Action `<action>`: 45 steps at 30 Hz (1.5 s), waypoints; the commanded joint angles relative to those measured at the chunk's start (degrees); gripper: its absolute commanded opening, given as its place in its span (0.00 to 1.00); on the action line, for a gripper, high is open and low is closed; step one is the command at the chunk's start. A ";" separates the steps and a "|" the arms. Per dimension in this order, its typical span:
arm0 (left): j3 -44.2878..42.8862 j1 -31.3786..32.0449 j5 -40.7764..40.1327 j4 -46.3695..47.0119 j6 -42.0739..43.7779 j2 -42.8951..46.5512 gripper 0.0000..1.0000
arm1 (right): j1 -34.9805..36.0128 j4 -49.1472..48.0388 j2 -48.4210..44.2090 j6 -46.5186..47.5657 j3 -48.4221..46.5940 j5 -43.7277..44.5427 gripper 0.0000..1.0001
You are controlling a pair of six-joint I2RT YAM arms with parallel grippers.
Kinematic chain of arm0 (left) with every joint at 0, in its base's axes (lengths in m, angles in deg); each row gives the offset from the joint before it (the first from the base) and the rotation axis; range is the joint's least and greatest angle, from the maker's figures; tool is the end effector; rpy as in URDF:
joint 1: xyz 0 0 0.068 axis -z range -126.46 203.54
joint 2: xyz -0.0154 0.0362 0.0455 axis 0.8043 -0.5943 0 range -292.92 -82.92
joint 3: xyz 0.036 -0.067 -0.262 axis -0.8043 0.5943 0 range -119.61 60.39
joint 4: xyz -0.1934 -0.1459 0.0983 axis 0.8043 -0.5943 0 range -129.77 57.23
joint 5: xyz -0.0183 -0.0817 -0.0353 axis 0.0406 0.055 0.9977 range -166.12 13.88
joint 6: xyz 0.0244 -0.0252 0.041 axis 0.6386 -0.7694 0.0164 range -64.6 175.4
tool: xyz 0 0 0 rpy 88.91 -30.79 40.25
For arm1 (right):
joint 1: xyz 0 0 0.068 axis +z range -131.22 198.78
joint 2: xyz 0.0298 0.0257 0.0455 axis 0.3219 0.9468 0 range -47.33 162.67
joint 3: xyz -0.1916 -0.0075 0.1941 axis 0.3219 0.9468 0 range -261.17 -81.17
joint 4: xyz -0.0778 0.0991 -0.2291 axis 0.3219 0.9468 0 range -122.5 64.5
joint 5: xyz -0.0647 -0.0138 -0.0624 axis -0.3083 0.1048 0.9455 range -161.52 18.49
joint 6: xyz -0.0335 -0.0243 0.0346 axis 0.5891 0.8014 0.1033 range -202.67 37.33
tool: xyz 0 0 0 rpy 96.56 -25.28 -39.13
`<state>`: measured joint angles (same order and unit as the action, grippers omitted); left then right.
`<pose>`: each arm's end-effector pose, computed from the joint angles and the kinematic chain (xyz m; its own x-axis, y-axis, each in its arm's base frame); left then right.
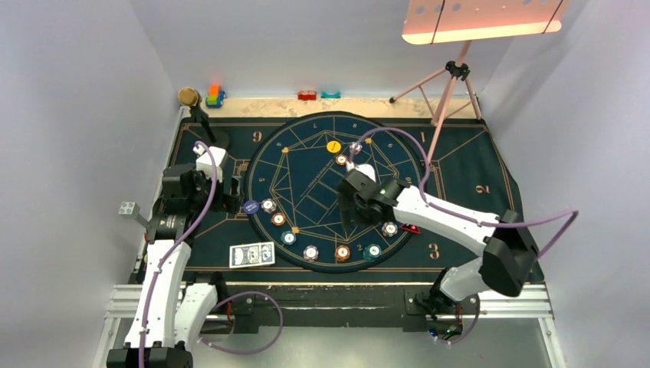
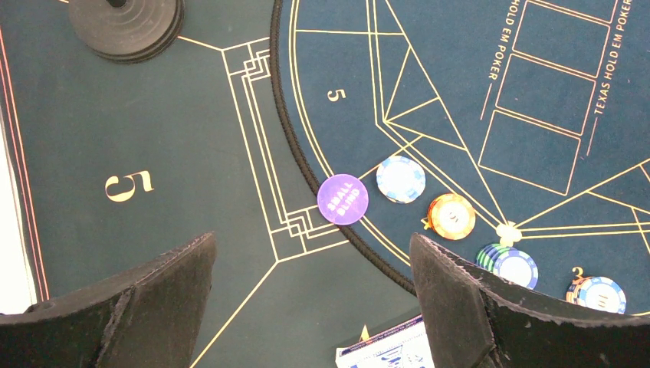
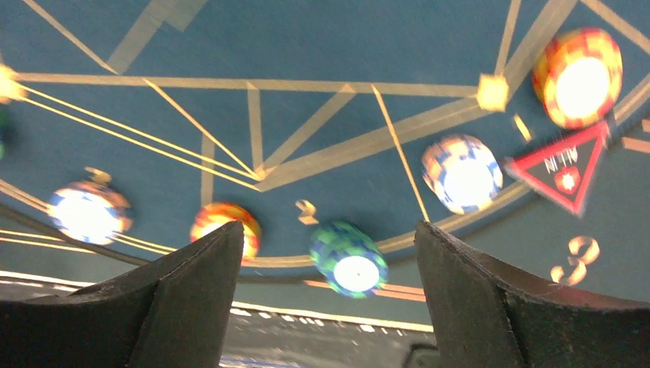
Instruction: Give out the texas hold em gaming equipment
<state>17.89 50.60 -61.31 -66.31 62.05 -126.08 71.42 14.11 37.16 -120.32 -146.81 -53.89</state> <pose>0.1629 -0.0006 0.2902 -0.5388 0.0845 -0.8382 0.2256 0.9731 -0.0470 0.1849 0.2245 0.2557 -0.8532 -0.1580 -0.4971 -0.2021 0.9787 0.0358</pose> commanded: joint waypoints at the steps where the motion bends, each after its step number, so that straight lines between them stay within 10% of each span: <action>1: 0.14 -0.40 0.95 1.64 0.84 0.25 1.00 | -0.67 4.92 -7.64 -5.37 7.54 -0.22 0.86; 28: 0.14 -0.47 0.80 1.64 0.82 0.35 1.00 | -1.05 -5.48 -4.07 -8.46 19.18 -9.39 0.87; 45: 0.14 -0.43 0.63 1.64 0.79 0.43 1.00 | -1.05 -6.38 -4.65 -9.24 21.09 -8.46 0.62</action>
<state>17.89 50.58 -61.31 -66.31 62.05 -126.08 70.48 8.41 33.42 -128.34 -126.27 -63.50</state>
